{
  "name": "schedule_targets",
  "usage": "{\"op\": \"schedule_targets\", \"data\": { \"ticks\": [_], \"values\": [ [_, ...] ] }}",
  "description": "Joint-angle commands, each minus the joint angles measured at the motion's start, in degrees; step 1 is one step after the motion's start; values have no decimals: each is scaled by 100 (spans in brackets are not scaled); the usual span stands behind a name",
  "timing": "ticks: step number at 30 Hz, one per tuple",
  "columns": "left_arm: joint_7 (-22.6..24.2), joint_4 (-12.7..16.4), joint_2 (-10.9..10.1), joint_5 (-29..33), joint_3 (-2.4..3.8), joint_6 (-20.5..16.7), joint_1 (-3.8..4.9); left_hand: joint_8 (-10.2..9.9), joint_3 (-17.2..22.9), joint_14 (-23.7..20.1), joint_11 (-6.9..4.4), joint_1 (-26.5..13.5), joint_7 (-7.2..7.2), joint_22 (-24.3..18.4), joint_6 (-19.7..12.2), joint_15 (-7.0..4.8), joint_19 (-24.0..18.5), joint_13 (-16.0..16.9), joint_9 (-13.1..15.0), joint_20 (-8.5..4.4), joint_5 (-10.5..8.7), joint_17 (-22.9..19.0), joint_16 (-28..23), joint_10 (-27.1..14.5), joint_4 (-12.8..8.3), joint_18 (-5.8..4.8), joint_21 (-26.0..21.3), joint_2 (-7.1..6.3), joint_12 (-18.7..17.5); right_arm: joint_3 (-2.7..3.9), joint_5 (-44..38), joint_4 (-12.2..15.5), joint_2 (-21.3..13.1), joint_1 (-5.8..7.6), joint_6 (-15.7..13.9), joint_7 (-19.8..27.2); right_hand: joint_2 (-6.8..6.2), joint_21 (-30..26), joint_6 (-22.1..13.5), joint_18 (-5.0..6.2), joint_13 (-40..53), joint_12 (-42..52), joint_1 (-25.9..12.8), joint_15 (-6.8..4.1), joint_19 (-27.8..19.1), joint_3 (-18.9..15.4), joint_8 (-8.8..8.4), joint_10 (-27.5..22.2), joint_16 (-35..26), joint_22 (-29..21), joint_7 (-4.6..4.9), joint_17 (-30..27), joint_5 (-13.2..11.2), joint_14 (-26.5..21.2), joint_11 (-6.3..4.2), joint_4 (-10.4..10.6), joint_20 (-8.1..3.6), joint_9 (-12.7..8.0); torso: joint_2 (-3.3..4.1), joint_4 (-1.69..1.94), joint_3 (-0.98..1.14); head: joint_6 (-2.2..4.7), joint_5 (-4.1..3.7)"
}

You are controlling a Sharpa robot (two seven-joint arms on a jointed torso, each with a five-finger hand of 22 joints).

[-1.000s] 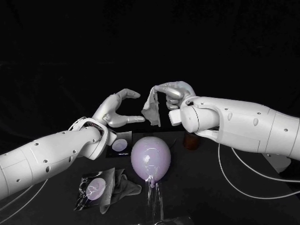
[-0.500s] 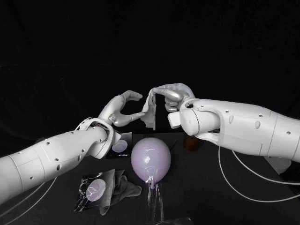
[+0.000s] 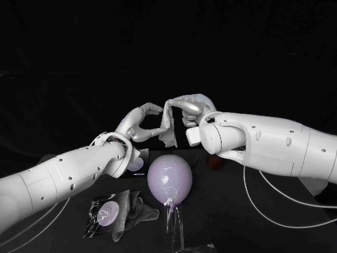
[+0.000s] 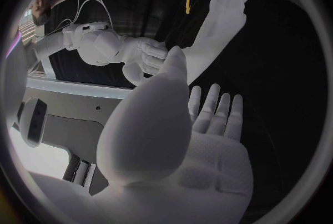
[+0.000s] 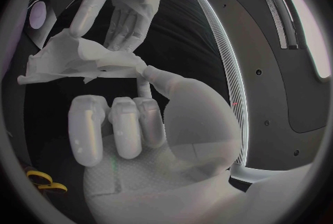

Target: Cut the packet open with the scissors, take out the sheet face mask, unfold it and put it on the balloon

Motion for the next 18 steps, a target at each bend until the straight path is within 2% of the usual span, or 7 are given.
{"op": "schedule_targets", "data": {
  "ticks": [1, 7, 8, 11, 14, 15, 18],
  "values": [
    [-146, 6, 26, -33, 9, 106, 5, -30, -5, 67, 0, -17, 860, -12, 53, 2, 43, -7, -9, 5, -18, -14, -35, 54, -3, 32, -31, 13, -33, 5, -93, 10, 5, 4, 10, 88, 39, 19, 37, -18, 1506, 21, -28, -37, 353, 42, 158, 598, 20, 1366, -76, 1505, 18, 588, -50, -19, -38, 628, 3, 1, -5, -14, -3],
    [-197, 54, 27, -79, 9, 195, 4, -56, -20, 61, 3, 21, 858, -44, 72, 7, -17, -12, -28, 1, -17, -56, -116, 54, 3, 70, -82, -37, -78, 5, -120, 13, 9, 4, -7, 93, 39, 19, 37, -18, 1506, 21, -28, -37, 353, 42, 158, 598, 20, 1366, -76, 1505, 18, 588, -50, -19, -38, 628, -2, -2, -2, -14, 4],
    [-198, 69, 22, -82, 9, 210, 4, -93, -382, -38, 11, -125, 861, -74, 52, 19, -111, -16, -48, 6, -20, -111, -225, 6, 19, 75, -138, -131, -133, 5, -125, 9, 15, 4, -10, 93, 39, 19, 37, -18, 1506, 21, -28, -37, 353, 42, 158, 598, 20, 1366, -76, 1505, 18, 588, -50, -19, -38, 628, -1, 1, -2, -14, -1],
    [-199, 107, 8, -82, 9, 235, 3, -139, -1006, -109, 24, -298, 864, -95, 29, 30, -165, -15, -73, 15, 0, -161, -325, -40, 31, 67, -181, -266, -191, 5, -134, -3, 29, 4, -20, 95, 39, 20, 37, -19, 1506, 21, -29, -38, 354, 47, 160, 598, 20, 1367, -77, 1505, 18, 588, -51, -23, -39, 630, -1, 1, -1, -14, -1],
    [-223, 150, -8, -86, 9, 251, 2, -170, -1150, -136, 25, -398, 868, -99, 13, 32, -155, -12, -90, 22, 0, -187, -381, -58, 35, 35, -192, -380, -226, 5, -145, -31, 48, 4, -34, 99, 39, 20, 37, -19, 1506, 21, -29, -38, 354, 47, 160, 598, 20, 1367, -77, 1505, 18, 588, -51, -23, -39, 630, 1, -4, -2, -15, -11],
    [-244, 163, -12, -104, 9, 263, 2, -196, -1224, -198, 34, -448, 869, -96, -20, 37, -124, -17, -101, 28, 6, -211, -427, -93, 47, 15, -186, -454, -254, 5, -148, -41, 52, 4, -41, 99, 39, 20, 37, -19, 1506, 21, -30, -38, 354, 47, 161, 598, 20, 1367, -77, 1505, 18, 588, -52, -23, -39, 631, 1, -4, -3, -14, -9],
    [-309, 178, -14, -178, 9, 273, 1, -235, -1249, -274, 40, -467, 873, -105, -73, 48, -168, -17, -119, 26, 7, -243, -490, -144, 39, -28, -208, -490, -294, 5, -151, -49, 57, 4, -51, 102, 39, 19, 37, -18, 1506, 21, -32, -39, 353, 52, 164, 598, 20, 1366, -78, 1505, 19, 588, -53, -27, -40, 634, 2, 1, -4, -13, -6]
  ]
}}
